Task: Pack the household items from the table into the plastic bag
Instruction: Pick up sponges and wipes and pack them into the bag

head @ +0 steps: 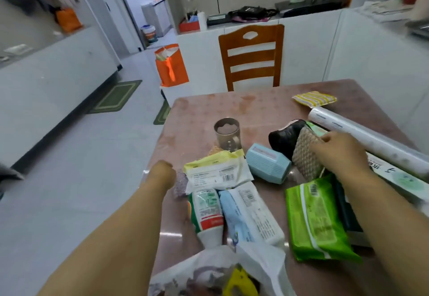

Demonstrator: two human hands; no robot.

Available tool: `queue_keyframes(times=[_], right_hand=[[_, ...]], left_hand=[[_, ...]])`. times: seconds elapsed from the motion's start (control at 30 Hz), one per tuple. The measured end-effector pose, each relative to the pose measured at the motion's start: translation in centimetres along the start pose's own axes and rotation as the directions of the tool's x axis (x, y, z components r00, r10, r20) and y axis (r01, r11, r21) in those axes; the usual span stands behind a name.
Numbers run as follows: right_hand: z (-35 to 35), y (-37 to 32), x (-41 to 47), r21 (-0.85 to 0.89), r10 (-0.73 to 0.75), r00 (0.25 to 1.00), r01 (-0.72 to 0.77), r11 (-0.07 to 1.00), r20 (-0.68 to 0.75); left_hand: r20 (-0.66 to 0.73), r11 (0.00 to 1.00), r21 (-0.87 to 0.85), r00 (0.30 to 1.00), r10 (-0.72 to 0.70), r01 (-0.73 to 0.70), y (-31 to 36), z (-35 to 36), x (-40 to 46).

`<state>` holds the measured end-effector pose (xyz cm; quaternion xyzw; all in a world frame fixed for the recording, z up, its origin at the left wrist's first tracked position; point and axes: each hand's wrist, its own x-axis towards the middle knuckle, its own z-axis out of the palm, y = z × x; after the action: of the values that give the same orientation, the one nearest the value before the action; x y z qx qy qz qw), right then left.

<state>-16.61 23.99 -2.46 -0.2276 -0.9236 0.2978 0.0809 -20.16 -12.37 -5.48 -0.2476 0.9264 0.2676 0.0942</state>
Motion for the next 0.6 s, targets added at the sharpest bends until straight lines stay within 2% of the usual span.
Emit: queue_keyframes(times=[0.07,0.13,0.23,0.3,0.33,0.43,0.47,0.53,0.6], right_hand=[[-0.5,-1.1,-0.4,0.078,-0.023,0.997,0.029,0.997,-0.078],[-0.5,-2.3,-0.6,0.246,-0.014,0.995,0.038,0.969,-0.097],[0.7,-3.6,-0.8,0.496,0.039,0.998,-0.009,0.869,-0.051],[1.3,-4.1,-1.2,0.499,0.046,0.994,0.009,0.867,-0.098],[1.4,-4.3,-1.4,0.493,0.036,0.988,0.042,0.869,-0.149],[1.1,-4.8,-2.0,0.546,0.019,0.973,0.113,0.830,-0.230],[0.8,-5.1,-2.2,0.643,0.035,0.982,0.096,0.760,-0.187],[0.5,-6.0,-2.5,0.867,0.037,0.999,-0.036,0.497,0.021],[0.8,-7.4,-3.2,0.938,-0.054,0.969,-0.220,0.266,0.242]], left_hand=[[0.023,0.996,-0.085,1.000,-0.006,0.008,-0.9,1.5,1.9],[0.040,0.992,-0.128,0.999,-0.002,0.007,-1.5,2.6,3.3],[0.111,0.997,-0.004,0.991,0.078,-0.078,-2.4,3.5,4.0],[0.122,0.986,0.108,0.986,0.111,-0.125,-3.0,3.2,3.9],[0.125,0.988,0.105,0.987,0.099,-0.113,-3.2,2.7,3.8],[0.148,0.995,-0.082,0.987,0.069,-0.057,-4.3,-0.2,4.3],[0.127,0.983,-0.180,0.990,0.062,-0.039,-4.6,-1.8,4.5],[0.056,0.918,-0.396,0.998,0.032,-0.007,-4.4,-5.1,4.4],[0.018,0.841,-0.538,0.996,0.087,-0.064,-2.8,-7.9,3.4]])
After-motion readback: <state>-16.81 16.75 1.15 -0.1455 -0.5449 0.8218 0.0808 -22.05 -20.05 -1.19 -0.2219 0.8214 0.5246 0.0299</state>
